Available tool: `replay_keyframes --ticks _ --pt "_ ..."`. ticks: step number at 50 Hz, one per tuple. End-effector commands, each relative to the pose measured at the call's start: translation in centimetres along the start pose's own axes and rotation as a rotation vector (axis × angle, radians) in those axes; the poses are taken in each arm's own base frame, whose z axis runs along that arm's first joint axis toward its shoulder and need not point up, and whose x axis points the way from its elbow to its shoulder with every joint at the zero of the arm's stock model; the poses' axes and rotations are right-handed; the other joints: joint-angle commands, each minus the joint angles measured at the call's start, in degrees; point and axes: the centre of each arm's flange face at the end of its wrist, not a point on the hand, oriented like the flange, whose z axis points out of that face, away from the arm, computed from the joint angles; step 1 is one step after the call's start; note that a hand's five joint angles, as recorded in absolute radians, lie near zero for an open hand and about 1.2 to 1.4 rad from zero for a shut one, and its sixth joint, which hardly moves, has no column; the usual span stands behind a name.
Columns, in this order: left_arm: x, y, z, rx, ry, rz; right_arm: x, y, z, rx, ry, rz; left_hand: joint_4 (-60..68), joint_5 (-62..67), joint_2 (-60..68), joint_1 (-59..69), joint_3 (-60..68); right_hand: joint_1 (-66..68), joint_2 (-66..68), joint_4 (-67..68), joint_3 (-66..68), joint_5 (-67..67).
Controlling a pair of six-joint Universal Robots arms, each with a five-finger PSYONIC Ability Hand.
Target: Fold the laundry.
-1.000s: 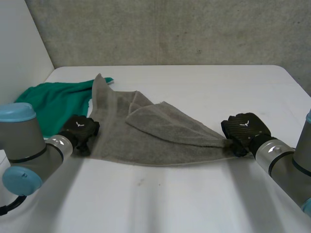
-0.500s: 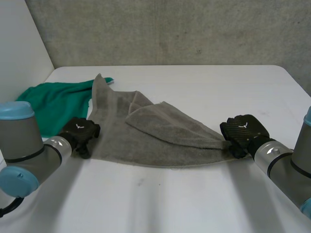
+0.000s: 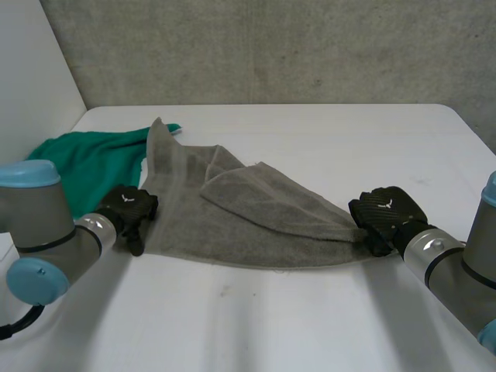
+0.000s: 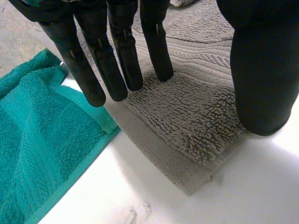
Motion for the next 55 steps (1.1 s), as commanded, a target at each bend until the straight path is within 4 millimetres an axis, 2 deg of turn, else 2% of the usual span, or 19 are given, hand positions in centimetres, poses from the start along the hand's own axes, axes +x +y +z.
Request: replay_keyframes --ticks 1,7,16,18,19,20,22,25,26,31,34,38,39,41,42,45,55 --pt "0.0 -0.4 0.3 0.016 -0.003 0.007 0.0 0.0 0.0 0.005 0.002 -0.002 18.80 27.27 18.80 18.68 18.85 24.31 12.85 12.06 12.35 13.23" --pt "-0.3 -1.1 0.6 0.038 -0.012 0.014 0.0 0.0 0.0 0.004 0.002 -0.003 21.68 30.15 21.68 21.56 21.73 24.31 12.85 12.06 12.35 13.23" --pt "0.0 -0.9 1.1 0.037 -0.003 0.016 -0.1 0.1 0.0 0.002 0.001 -0.003 23.01 31.49 23.01 22.90 23.07 24.31 12.85 12.06 12.35 13.23" --pt "0.1 -0.8 1.2 0.035 -0.002 0.014 -0.1 0.1 0.0 0.002 0.001 -0.003 27.04 35.51 27.04 26.92 27.09 24.31 12.85 12.06 12.35 13.23" --pt "0.1 -0.8 1.2 0.035 -0.002 0.014 -0.1 0.1 0.0 0.002 0.001 -0.003 35.39 43.86 35.39 35.27 35.44 24.31 12.85 12.06 12.35 13.23" --pt "0.0 -0.9 1.1 0.036 -0.004 0.014 -0.1 0.0 0.0 0.003 0.002 -0.005 38.61 47.09 38.61 38.50 38.67 24.31 12.85 12.06 12.35 13.23" --pt "0.2 -0.9 1.1 0.035 -0.002 0.015 0.0 -0.1 0.0 0.006 0.005 -0.006 38.64 47.12 38.64 38.53 38.70 24.31 12.85 12.06 12.35 13.23" --pt "-0.2 -1.6 0.4 0.051 -0.016 0.018 0.5 -0.6 0.0 0.015 0.015 -0.008 38.64 47.12 38.64 38.53 38.70 24.31 12.85 12.06 12.35 13.23" --pt "-0.7 -2.9 -0.5 0.081 -0.032 0.020 0.6 -0.7 0.0 0.018 0.018 -0.008 38.64 47.12 38.64 38.53 38.70 24.31 12.85 12.06 12.35 13.23" --pt "-1.3 -6.0 -3.9 0.166 -0.064 0.036 1.0 -2.0 -0.6 0.018 0.015 -0.049 38.64 47.12 38.64 38.53 38.70 24.31 12.85 12.06 12.35 13.23" --pt "-1.1 -6.9 -5.3 0.199 -0.067 0.046 1.5 -2.8 -1.6 0.004 0.021 -0.085 38.64 47.12 38.64 38.53 38.70 24.31 12.85 12.06 12.35 13.23" --pt "-0.4 -6.4 -5.4 0.187 -0.043 0.051 1.4 -2.5 -2.0 -0.018 0.008 -0.088 38.64 47.12 38.64 38.53 38.70 24.31 12.85 12.06 12.35 13.23" --pt "-0.2 -6.0 -5.0 0.173 -0.035 0.052 1.2 -2.3 -2.0 -0.020 0.003 -0.088 33.17 41.65 33.17 33.06 33.23 24.31 12.85 12.06 12.35 13.23" --pt "0.2 -4.9 -4.2 0.139 -0.015 0.045 0.8 -2.1 -2.0 -0.029 -0.009 -0.086 13.34 21.82 13.34 13.23 13.40 24.31 12.85 12.06 12.35 13.23" --pt "0.8 -3.6 -3.4 0.097 0.011 0.036 0.7 -1.8 -1.9 -0.038 -0.013 -0.084 4.77 13.25 4.77 4.66 4.83 24.31 12.85 12.06 12.35 13.23" --pt "1.6 -2.2 -2.7 0.051 0.037 0.026 0.2 -0.6 -1.3 -0.077 -0.037 -0.074 -6.35 2.12 -6.35 -6.47 -6.30 24.31 12.85 12.06 12.35 13.23" --pt "2.2 -1.7 -4.0 0.039 0.055 0.017 0.0 -0.1 -0.8 -0.081 -0.039 -0.074 -7.93 0.55 -7.93 -8.04 -7.87 24.31 12.85 12.06 12.35 13.23"
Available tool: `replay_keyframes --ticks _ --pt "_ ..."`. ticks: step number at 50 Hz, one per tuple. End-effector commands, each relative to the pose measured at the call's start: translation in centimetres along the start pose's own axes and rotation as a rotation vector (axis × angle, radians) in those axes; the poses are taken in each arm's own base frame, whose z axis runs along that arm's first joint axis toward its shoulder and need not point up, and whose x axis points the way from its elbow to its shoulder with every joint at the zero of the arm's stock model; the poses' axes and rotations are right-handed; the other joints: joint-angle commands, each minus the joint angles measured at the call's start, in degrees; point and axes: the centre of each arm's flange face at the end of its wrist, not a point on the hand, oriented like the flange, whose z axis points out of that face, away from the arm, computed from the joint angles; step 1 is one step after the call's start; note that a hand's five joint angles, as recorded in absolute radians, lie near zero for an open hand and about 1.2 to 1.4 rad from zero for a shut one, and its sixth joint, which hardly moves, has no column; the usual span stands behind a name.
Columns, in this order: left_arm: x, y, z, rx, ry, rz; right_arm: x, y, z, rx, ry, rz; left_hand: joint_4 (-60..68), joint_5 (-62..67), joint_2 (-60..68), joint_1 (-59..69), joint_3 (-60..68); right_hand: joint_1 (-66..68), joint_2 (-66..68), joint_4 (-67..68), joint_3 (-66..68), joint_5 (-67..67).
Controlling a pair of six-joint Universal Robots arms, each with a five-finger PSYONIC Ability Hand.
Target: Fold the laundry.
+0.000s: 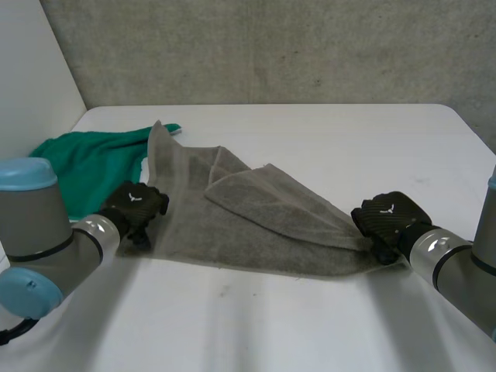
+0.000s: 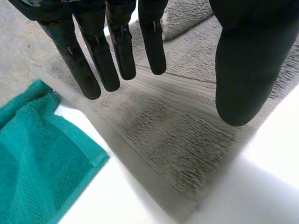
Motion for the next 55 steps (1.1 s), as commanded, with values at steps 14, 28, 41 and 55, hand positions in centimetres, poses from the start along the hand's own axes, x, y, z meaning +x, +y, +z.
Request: replay_keyframes --ticks 14,28,41,55 --pt "-0.6 1.6 0.7 -0.007 -0.032 -0.010 -0.1 0.4 0.5 0.007 0.007 -0.002 4.52 4.87 4.19 4.26 3.85 24.31 12.85 12.06 12.35 13.23" --pt "-0.4 1.6 1.1 -0.010 -0.023 -0.009 -0.3 0.6 0.7 0.011 0.008 -0.008 5.02 5.37 4.70 4.77 4.36 24.31 12.85 12.06 12.35 13.23" --pt "0.1 1.7 0.9 -0.021 -0.006 -0.009 -0.3 0.8 0.8 0.006 0.005 -0.008 6.54 6.89 6.21 6.28 5.87 24.31 12.85 12.06 12.35 13.23" --pt "0.1 2.4 1.4 -0.037 -0.005 -0.012 -0.4 1.0 0.9 0.002 0.004 -0.009 8.38 8.74 8.06 8.13 7.72 24.31 12.85 12.06 12.35 13.23"
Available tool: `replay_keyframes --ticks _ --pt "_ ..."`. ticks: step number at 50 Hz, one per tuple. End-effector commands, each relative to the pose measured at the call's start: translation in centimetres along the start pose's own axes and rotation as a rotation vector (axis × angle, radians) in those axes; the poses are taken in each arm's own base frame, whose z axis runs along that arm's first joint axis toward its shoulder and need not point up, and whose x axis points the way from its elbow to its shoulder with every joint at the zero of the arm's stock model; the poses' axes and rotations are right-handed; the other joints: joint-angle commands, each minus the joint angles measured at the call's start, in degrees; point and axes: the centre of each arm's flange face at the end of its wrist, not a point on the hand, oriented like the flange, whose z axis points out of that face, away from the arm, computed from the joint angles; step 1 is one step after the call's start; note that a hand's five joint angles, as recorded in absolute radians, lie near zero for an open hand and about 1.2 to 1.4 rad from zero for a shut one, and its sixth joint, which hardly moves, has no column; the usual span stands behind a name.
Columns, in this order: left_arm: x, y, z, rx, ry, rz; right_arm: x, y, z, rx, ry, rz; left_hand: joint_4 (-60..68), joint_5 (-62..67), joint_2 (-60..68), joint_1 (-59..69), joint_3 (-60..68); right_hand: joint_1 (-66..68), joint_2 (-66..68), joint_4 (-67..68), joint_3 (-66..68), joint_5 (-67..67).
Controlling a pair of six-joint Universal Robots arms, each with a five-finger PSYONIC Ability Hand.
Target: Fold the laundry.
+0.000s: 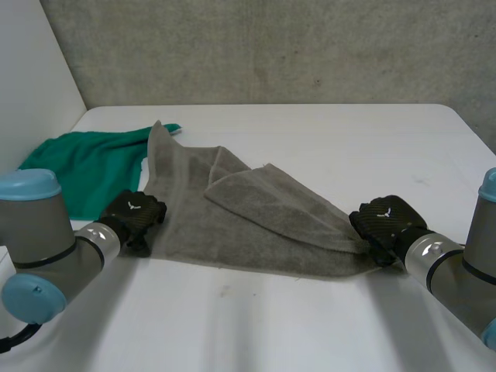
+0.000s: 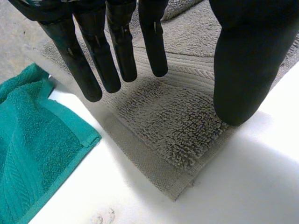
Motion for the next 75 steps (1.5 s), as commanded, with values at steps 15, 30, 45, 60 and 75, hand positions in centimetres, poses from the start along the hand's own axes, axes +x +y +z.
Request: replay_keyframes --ticks 15,30,45,60,75 --pt "-0.7 0.0 1.7 0.015 -0.024 0.006 -0.1 0.2 0.1 -0.005 -0.003 0.001 18.57 18.36 18.81 18.83 19.01 24.30 12.85 12.06 12.35 12.88" --pt "-0.7 -0.1 2.0 0.028 -0.026 0.010 -0.2 0.3 0.0 -0.009 -0.005 -0.001 23.11 22.91 23.36 23.37 23.56 24.30 12.85 12.06 12.35 12.88" --pt "-2.6 -4.5 -1.2 0.132 -0.099 0.022 1.1 -0.7 -0.1 0.005 0.050 -0.009 46.98 46.77 47.22 47.24 47.42 24.30 12.85 12.06 12.35 12.88" --pt "-3.8 -12.7 -12.7 0.315 -0.172 0.029 6.7 -9.9 -9.2 0.058 0.198 -0.143 46.98 46.77 47.22 47.24 47.42 24.30 12.85 12.06 12.35 12.88" --pt "-2.2 -10.7 -4.5 0.195 -0.073 0.006 5.7 -5.9 -1.3 -0.183 0.027 -0.109 46.98 46.77 47.22 47.24 47.42 24.30 12.85 12.06 12.35 12.88"
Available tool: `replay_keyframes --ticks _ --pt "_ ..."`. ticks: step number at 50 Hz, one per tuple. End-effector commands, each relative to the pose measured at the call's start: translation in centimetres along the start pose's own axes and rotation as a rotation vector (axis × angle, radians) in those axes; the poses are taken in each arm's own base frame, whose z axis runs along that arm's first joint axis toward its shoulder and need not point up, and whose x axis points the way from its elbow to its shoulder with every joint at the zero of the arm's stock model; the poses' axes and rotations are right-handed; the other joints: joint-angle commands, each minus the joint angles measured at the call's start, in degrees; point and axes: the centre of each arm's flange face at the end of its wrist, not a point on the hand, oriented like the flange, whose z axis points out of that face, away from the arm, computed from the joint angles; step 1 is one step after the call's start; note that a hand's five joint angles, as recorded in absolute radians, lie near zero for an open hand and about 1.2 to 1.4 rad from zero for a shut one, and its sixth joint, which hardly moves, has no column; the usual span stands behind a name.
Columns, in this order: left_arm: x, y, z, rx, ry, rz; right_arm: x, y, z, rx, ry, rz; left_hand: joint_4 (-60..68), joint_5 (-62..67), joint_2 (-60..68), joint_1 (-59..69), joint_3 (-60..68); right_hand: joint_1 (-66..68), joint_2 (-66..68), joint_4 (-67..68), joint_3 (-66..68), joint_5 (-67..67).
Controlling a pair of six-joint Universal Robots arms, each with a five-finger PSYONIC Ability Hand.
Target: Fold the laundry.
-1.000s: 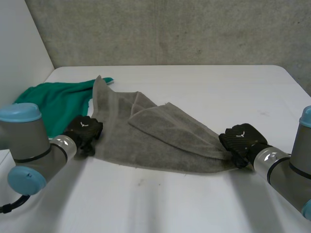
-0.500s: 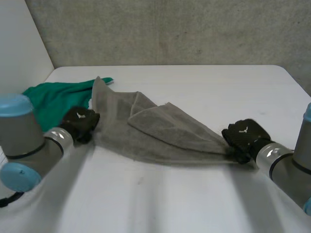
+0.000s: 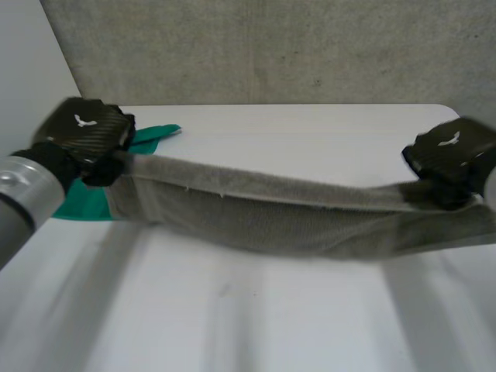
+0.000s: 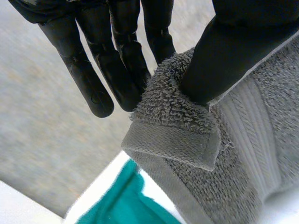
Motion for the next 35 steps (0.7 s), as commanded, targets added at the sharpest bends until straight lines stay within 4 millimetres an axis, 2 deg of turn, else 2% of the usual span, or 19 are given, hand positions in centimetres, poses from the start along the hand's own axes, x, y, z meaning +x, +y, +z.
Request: replay_keyframes --ticks 1,2,5,6,7,9,10,11,13,14,15,19,21,25,28,29,32,33,35 --pt "2.5 3.7 6.6 -0.105 0.061 -0.007 -2.2 2.7 6.8 -0.144 -0.103 0.016 11.36 13.89 11.67 15.51 11.98 24.30 12.85 12.06 12.35 12.87" --pt "2.4 3.6 7.2 -0.102 0.044 -0.001 -1.7 2.2 7.8 -0.136 -0.065 0.006 11.36 13.89 11.67 15.51 11.98 24.30 12.85 12.06 12.35 12.87" --pt "1.5 1.3 9.3 -0.038 -0.053 0.020 -0.6 0.8 8.9 -0.103 0.014 0.011 11.36 13.89 11.67 15.51 11.98 24.30 12.85 12.06 12.35 12.87" --pt "1.0 0.5 9.7 -0.012 -0.081 0.018 0.4 -0.8 9.6 -0.043 0.082 0.032 11.36 13.89 11.67 15.51 11.98 24.30 12.85 12.06 12.35 12.87" --pt "-0.2 -1.7 10.3 0.064 -0.137 0.012 1.0 -1.7 9.7 -0.004 0.111 0.046 11.36 13.89 11.67 15.51 11.98 24.30 12.85 12.06 12.35 12.87" --pt "-1.2 -4.1 10.7 0.156 -0.180 0.006 2.3 -3.7 9.8 0.086 0.171 0.079 11.36 13.89 11.67 15.51 11.98 24.30 12.85 12.06 12.35 12.87" --pt "-1.6 -5.3 10.8 0.204 -0.200 0.001 3.9 -5.8 9.5 0.184 0.237 0.114 11.36 13.89 11.67 15.51 11.98 24.30 12.85 12.06 12.35 12.87" --pt "-2.7 -7.4 10.9 0.292 -0.243 -0.016 4.7 -6.8 9.2 0.233 0.271 0.133 11.36 13.89 11.67 15.51 11.98 24.30 12.85 12.06 12.35 12.87" --pt "-3.9 -9.4 10.7 0.377 -0.293 -0.033 6.3 -8.7 8.6 0.326 0.333 0.169 11.36 13.89 11.67 15.51 11.98 24.30 12.85 12.06 12.35 12.87" --pt "-4.5 -10.3 10.5 0.415 -0.318 -0.041 7.5 -10.3 7.9 0.418 0.382 0.201 11.36 13.89 11.67 15.51 11.98 24.30 12.85 12.06 12.35 12.87" --pt "-5.6 -12.1 9.9 0.491 -0.368 -0.062 8.2 -11.2 7.4 0.466 0.408 0.214 11.36 13.89 11.67 15.51 11.98 24.30 12.85 12.06 12.35 12.87" --pt "-7.1 -15.0 8.4 0.616 -0.453 -0.095 10.2 -13.7 5.4 0.622 0.505 0.239 11.36 13.89 11.67 15.51 11.98 24.30 12.85 12.06 12.35 12.87" --pt "-7.0 -15.2 8.3 0.628 -0.460 -0.100 10.4 -14.0 5.1 0.642 0.520 0.235 11.36 13.89 11.67 15.51 11.98 24.30 12.85 12.06 12.35 12.87" --pt "-6.0 -14.2 8.5 0.593 -0.432 -0.110 9.0 -12.4 6.2 0.572 0.467 0.234 11.36 13.89 11.67 15.51 11.98 24.30 12.85 12.06 12.35 12.87" --pt "-4.3 -11.4 9.1 0.506 -0.381 -0.108 7.6 -10.8 7.2 0.499 0.421 0.226 11.36 13.89 11.67 15.51 11.98 24.30 12.85 12.06 12.35 12.87" --pt "-3.9 -10.6 9.3 0.482 -0.369 -0.106 6.7 -9.6 7.8 0.445 0.390 0.215 11.36 13.89 11.67 15.51 11.98 24.30 12.85 12.06 12.35 12.87" --pt "-2.2 -6.9 9.6 0.369 -0.319 -0.104 4.9 -7.5 8.7 0.345 0.334 0.183 11.36 13.89 11.67 15.51 11.98 24.30 12.85 12.06 12.35 12.87" --pt "-1.6 -5.8 9.7 0.335 -0.301 -0.104 3.5 -5.8 9.2 0.265 0.289 0.152 11.36 13.89 11.67 15.51 11.98 24.30 12.85 12.06 12.35 12.87" --pt "0.3 -2.5 9.7 0.234 -0.246 -0.099 2.0 -4.0 9.4 0.176 0.235 0.118 11.36 13.89 11.67 15.51 11.98 24.30 12.85 12.06 12.35 12.87"
